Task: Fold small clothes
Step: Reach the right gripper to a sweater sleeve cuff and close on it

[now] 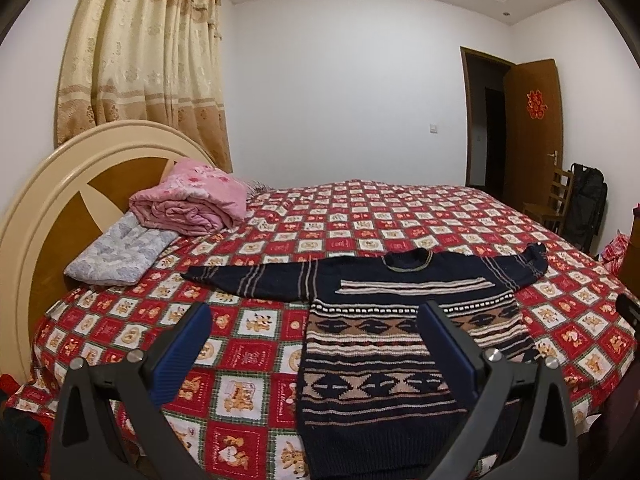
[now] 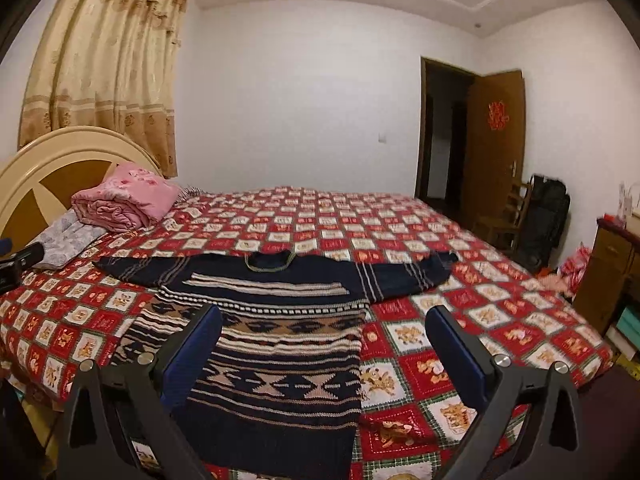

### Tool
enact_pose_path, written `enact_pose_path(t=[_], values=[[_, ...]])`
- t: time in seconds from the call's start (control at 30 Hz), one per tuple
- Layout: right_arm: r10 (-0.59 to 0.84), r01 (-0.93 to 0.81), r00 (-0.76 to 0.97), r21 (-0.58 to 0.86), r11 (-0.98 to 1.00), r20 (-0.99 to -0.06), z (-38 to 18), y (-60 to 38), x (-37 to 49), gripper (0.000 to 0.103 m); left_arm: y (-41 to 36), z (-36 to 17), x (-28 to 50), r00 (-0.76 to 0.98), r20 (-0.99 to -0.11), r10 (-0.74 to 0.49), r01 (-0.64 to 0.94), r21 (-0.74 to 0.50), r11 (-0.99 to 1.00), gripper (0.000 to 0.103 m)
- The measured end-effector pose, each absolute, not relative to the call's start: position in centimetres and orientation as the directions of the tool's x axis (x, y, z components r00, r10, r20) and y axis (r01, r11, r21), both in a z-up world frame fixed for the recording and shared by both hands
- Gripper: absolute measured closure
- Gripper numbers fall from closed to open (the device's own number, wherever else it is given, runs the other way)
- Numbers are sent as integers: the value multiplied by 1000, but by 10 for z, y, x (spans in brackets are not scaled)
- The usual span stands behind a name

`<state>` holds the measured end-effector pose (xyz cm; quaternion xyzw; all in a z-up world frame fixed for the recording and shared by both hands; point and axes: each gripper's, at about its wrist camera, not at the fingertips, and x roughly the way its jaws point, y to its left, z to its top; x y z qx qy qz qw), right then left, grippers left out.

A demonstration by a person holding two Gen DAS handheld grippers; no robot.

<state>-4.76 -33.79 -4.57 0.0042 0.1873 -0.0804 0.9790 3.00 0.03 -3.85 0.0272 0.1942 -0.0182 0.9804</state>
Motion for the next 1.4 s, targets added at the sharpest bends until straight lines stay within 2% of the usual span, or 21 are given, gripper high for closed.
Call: enact_pose_path(t=[0.13, 0.2, 0.27, 0.4, 0.5, 0.6, 0.63, 0.67, 0.73, 0.87, 1.0, 1.1, 1.4], values=[[-127, 155, 909, 39, 987, -398, -62, -362, -28, 3, -8, -58, 54, 904, -428, -25, 58, 63, 996, 0], [-133, 168, 893, 44, 985, -431, -70, -376, -11, 13, -12, -74, 74, 885, -464, -23, 64, 72, 995, 0], [-130, 176, 869, 52, 983, -477, -77, -389, 6, 30, -15, -88, 94, 867, -499, -10, 60, 83, 995, 0], [-180, 246, 831, 58, 967, -527, -87, -432, 39, 34, -20, -104, 127, 850, -526, 25, 37, 107, 994, 0], [-223, 318, 801, 79, 945, -556, -89, -478, 61, 41, -21, -109, 153, 840, -542, 40, 25, 112, 993, 0], [-276, 388, 770, 78, 918, -576, -88, -517, 83, 42, -27, -114, 177, 833, -551, 53, 21, 127, 992, 0], [-285, 407, 760, 85, 910, -584, -87, -529, 91, 45, -30, -115, 183, 830, -555, 57, 20, 131, 991, 0], [-294, 426, 749, 93, 900, -594, -87, -544, 101, 52, -32, -117, 190, 826, -561, 59, 21, 134, 991, 0], [-301, 460, 727, 112, 881, -617, -87, -569, 120, 57, -39, -121, 206, 820, -569, 56, 27, 136, 990, 0], [-338, 525, 701, 134, 841, -628, -90, -617, 157, 57, -50, -133, 235, 808, -585, 66, 28, 150, 988, 0], [-316, 557, 692, 202, 806, -649, -101, -656, 195, 58, -59, -148, 260, 786, -614, 77, 27, 159, 987, 0], [-310, 568, 685, 217, 794, -659, -111, -677, 222, 64, -64, -159, 276, 767, -635, 93, 25, 174, 985, 0], [-289, 595, 679, 275, 755, -675, -141, -740, 299, 65, -75, -175, 321, 752, -648, 123, 5, 192, 981, 0]])
